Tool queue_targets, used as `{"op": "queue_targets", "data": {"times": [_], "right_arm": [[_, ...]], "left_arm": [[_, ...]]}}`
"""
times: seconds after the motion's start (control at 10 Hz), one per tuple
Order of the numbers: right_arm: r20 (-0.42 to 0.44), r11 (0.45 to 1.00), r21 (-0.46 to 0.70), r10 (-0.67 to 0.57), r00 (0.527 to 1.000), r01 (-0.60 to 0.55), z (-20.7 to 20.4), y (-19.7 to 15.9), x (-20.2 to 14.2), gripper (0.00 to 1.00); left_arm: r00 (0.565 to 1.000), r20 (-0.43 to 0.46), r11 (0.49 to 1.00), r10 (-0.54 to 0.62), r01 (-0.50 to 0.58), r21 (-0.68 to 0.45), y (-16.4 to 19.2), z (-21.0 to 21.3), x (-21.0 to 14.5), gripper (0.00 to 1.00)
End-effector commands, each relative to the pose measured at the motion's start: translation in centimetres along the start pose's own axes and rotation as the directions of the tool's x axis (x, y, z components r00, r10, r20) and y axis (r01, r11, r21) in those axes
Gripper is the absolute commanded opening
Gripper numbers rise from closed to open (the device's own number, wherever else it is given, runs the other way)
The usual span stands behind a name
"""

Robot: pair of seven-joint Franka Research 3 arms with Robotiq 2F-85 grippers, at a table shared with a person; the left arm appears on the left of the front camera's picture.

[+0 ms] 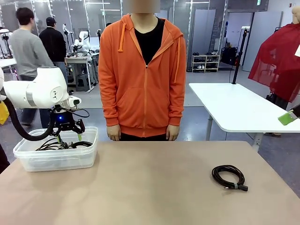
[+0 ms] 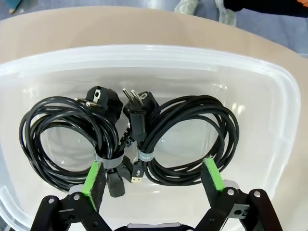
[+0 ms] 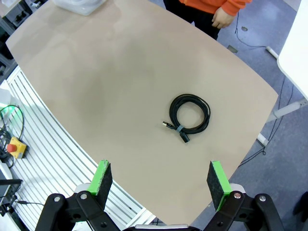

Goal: Organize and store the cables.
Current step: Place the USB Extension Cable into the Organizing box.

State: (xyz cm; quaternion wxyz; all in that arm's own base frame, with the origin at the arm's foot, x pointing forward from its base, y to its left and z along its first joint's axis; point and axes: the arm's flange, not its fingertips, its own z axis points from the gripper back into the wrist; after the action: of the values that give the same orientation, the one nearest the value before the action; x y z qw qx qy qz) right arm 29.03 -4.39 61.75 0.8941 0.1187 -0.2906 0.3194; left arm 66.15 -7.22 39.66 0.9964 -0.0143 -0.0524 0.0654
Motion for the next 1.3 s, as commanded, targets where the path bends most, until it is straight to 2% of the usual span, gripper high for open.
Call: {"op": "queue_targets", "data": {"times": [0.0, 1.2], "right_arm": [[-0.003, 1.000, -0.004, 0.004, 1.000, -0.004, -0.01, -0.01, 0.01, 1.00], [-0.003, 1.000, -0.004, 0.004, 1.000, -0.004, -0.01, -0.01, 0.01, 1.00]], "left_arm": [[1.000, 0.007, 1.000, -0.011, 0.011, 0.013, -0.02, -0.19, 0.18, 1.00], [1.000, 0.007, 1.000, -0.011, 0.011, 0.013, -0.02, -0.19, 0.18, 1.00]]}}
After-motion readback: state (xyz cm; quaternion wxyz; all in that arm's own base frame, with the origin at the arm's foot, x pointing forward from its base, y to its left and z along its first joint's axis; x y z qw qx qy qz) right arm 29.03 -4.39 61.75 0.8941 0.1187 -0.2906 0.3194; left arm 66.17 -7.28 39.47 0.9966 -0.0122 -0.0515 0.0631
